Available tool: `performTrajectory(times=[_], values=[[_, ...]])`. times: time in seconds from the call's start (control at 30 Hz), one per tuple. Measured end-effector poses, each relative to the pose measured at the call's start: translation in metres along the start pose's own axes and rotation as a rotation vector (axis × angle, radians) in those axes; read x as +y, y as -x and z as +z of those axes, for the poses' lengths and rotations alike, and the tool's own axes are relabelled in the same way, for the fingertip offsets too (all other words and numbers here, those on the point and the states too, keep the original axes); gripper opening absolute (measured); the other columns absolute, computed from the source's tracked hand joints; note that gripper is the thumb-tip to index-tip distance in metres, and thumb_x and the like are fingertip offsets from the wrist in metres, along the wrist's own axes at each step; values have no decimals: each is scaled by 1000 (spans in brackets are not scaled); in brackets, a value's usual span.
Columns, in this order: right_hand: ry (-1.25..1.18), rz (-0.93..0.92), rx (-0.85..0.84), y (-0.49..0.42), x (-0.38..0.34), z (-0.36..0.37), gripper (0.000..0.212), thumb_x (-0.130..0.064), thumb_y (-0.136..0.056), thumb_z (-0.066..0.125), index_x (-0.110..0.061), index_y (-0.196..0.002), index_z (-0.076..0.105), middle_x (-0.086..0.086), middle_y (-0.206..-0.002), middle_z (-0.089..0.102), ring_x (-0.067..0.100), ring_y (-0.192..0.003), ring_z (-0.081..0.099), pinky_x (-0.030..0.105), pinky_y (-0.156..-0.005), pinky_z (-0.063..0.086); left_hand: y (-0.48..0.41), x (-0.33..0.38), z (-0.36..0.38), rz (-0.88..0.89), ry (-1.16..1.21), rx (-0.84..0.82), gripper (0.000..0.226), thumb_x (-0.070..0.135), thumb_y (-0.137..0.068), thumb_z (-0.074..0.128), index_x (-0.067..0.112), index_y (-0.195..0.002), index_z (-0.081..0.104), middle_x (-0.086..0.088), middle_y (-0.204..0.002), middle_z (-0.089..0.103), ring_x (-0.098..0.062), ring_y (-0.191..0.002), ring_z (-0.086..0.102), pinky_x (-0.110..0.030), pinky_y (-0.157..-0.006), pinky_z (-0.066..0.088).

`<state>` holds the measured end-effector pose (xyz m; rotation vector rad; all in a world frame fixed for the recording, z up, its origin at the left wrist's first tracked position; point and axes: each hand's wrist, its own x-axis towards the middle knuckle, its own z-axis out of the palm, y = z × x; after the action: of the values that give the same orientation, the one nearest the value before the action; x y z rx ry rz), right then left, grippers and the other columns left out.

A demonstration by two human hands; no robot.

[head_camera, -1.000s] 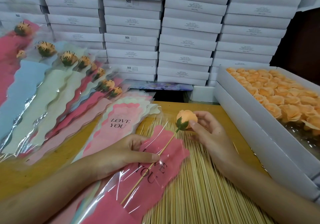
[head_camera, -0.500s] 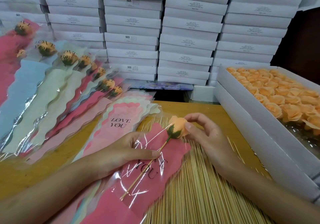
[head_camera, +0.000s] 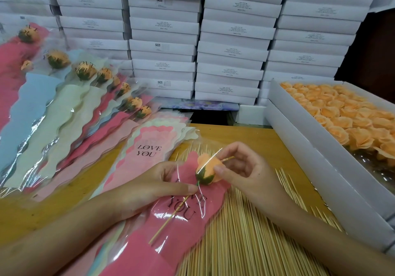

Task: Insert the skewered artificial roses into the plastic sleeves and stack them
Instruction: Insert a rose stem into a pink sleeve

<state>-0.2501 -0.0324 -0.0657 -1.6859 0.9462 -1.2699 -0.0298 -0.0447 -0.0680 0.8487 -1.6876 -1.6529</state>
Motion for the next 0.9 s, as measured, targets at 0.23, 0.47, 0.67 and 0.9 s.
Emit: performTrajectory(times=[0.23,0.47,0.67,0.9], values=[[-17,2,51,-2,4,-3,12,-31,-73,72,-27,-74,61,-2,-98,74,16,-90,72,32,-80,59,-3,-4,-1,-47,118,64,44,38,-81,76,7,-111,71,-20,-107,71,-21,-93,70,-26,-80,54],[-58,28,54,-3,5,-5,11,-29,-72,73,-26,-73,62,-1,-98,74,14,-89,72,24,-73,57,-9,-3,9,-41,146,383,16,24,-64,63,19,-63,78,8,-72,75,4,-66,69,-9,-60,49],[-44,45,26,-2,2,-5,15,-17,-81,71,-11,-81,57,4,-94,74,14,-89,71,21,-74,56,-10,-6,7,-44,197,331,19,19,-68,62,11,-73,78,-6,-76,76,-10,-68,72,-13,-56,52],[-30,93,-64,2,-4,-4,15,-13,-92,62,-8,-84,50,1,-90,77,11,-84,71,18,-70,55,-9,-6,2,-36,187,159,28,23,-88,60,11,-109,74,-19,-112,70,-28,-104,68,-30,-84,57]])
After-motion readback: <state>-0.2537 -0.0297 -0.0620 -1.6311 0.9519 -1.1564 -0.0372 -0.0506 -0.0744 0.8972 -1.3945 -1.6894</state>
